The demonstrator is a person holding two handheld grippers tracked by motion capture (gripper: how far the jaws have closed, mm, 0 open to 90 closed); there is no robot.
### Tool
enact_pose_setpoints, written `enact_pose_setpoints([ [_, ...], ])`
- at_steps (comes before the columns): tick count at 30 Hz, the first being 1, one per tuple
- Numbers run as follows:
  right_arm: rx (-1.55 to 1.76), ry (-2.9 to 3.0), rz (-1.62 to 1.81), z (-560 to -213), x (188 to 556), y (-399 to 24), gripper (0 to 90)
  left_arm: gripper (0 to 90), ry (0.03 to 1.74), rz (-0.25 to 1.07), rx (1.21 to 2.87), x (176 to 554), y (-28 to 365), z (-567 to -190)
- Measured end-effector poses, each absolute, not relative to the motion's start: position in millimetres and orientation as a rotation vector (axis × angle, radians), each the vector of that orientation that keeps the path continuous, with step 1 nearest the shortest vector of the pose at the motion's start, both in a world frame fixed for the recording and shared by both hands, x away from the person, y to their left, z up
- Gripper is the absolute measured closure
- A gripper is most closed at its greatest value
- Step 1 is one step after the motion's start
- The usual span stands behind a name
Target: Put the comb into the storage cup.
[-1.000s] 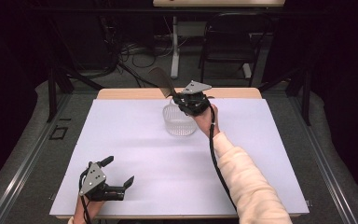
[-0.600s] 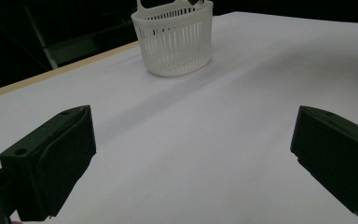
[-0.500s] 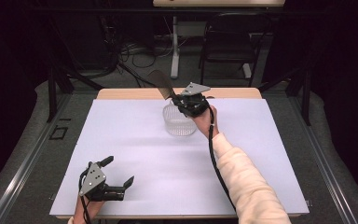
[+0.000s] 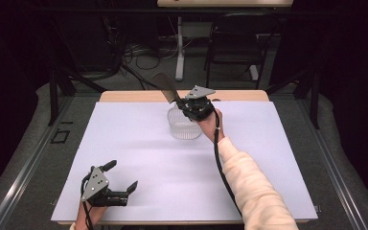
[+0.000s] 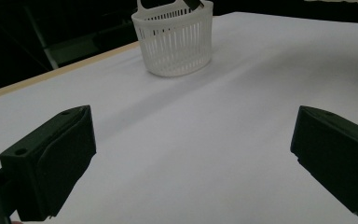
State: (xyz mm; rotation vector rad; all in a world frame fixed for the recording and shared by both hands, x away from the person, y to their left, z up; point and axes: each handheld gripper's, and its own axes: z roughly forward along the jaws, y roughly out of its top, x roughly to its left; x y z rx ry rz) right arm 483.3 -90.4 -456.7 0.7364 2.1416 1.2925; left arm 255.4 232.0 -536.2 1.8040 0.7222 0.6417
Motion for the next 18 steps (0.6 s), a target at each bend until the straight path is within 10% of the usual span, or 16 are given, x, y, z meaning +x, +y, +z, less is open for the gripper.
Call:
enact_pose_setpoints([
  [18, 0.741, 2.163, 1.268, -463.2, 485.5, -91.6, 72.4, 0.0, 0.721, 0.644, 1.805, 255.3, 232.1, -536.2],
])
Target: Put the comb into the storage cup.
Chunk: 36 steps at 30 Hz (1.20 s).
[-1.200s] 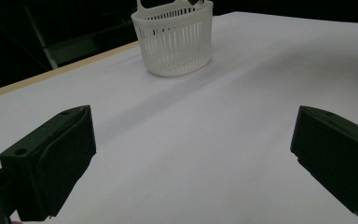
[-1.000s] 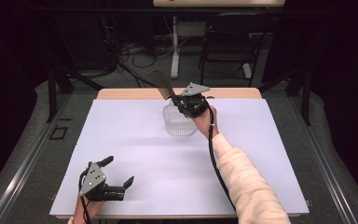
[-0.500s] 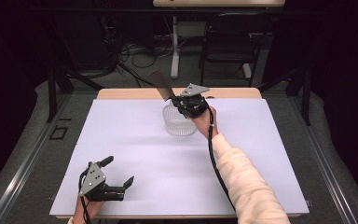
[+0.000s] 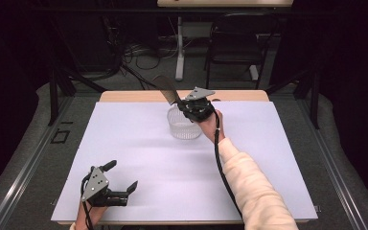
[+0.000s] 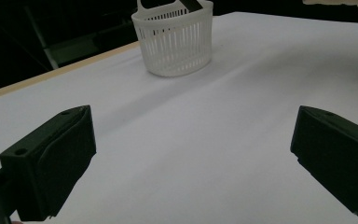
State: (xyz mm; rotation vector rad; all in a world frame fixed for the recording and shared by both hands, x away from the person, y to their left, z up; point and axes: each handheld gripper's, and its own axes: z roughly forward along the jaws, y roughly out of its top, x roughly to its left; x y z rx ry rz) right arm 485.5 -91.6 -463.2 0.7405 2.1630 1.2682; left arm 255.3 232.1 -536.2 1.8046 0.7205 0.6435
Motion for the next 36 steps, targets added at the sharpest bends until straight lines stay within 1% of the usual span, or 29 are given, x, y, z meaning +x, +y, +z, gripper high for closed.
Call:
enact_pose_setpoints([
  [36, 0.742, 2.267, 1.178, -475.1, 489.2, -89.8, 72.0, 0.0, 0.722, 0.642, 1.804, 255.5, 231.9, -536.4],
])
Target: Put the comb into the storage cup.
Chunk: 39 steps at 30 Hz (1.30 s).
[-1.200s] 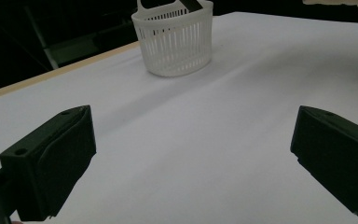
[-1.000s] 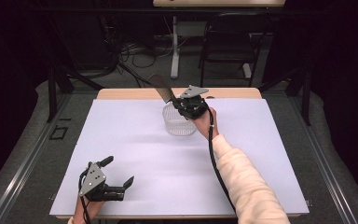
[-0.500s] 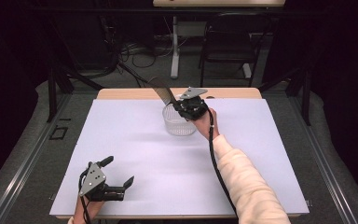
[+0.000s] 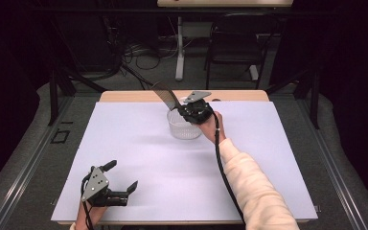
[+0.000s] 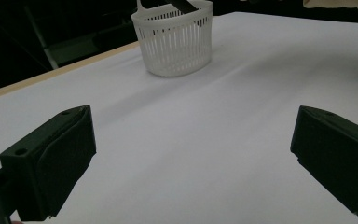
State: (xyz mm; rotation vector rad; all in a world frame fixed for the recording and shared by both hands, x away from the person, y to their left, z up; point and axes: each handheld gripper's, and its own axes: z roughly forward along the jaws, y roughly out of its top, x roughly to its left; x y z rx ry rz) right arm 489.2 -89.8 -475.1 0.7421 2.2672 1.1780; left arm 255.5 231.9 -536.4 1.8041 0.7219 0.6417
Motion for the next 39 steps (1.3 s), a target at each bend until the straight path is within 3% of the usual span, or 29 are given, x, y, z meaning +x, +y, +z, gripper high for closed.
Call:
enact_pose_setpoints([
  [31, 0.713, 2.308, 1.099, -478.6, 490.8, -84.7, 71.1, 0.0, 0.721, 0.642, 1.806, 255.4, 232.0, -536.4],
  [39, 0.708, 2.31, 1.106, -475.6, 490.3, -88.0, 64.6, 0.0, 0.72, 0.643, 1.806, 255.2, 232.2, -536.2],
])
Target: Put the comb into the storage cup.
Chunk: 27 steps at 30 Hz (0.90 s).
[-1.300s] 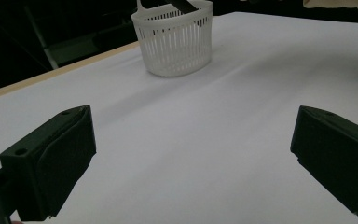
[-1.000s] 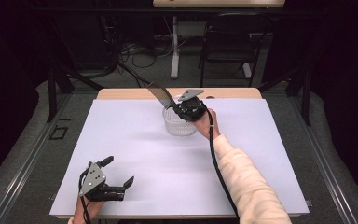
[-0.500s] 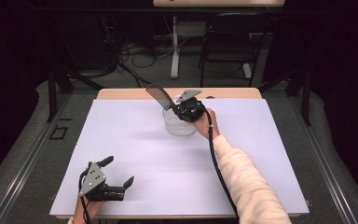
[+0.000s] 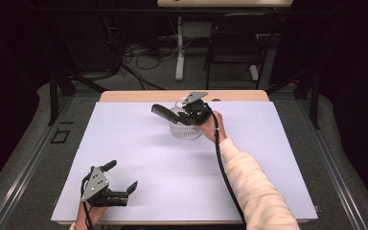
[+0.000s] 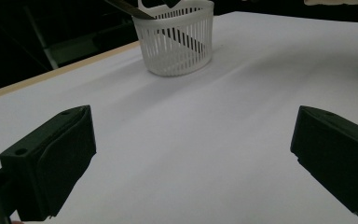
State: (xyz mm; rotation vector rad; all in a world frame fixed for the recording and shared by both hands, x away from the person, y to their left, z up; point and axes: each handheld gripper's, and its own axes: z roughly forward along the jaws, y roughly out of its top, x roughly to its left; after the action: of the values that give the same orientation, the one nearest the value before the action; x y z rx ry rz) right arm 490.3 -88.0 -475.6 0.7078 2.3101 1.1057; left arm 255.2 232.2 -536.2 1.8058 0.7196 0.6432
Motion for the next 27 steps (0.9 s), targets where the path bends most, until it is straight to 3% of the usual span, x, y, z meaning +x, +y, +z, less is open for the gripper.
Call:
enact_pose_setpoints([
  [7, 0.743, 2.3, 1.126, -468.8, 486.7, -93.3, 52.5, 0.0, 0.72, 0.644, 1.806, 255.2, 232.1, -536.2],
  [19, 0.827, 2.307, 1.186, -454.0, 475.9, -111.3, 23.5, 0.0, 0.72, 0.648, 1.805, 255.0, 231.7, -535.8],
  [27, 0.831, 2.357, 1.183, -453.1, 466.0, -121.4, 14.1, 0.0, 0.721, 0.648, 1.805, 255.1, 231.6, -535.8],
])
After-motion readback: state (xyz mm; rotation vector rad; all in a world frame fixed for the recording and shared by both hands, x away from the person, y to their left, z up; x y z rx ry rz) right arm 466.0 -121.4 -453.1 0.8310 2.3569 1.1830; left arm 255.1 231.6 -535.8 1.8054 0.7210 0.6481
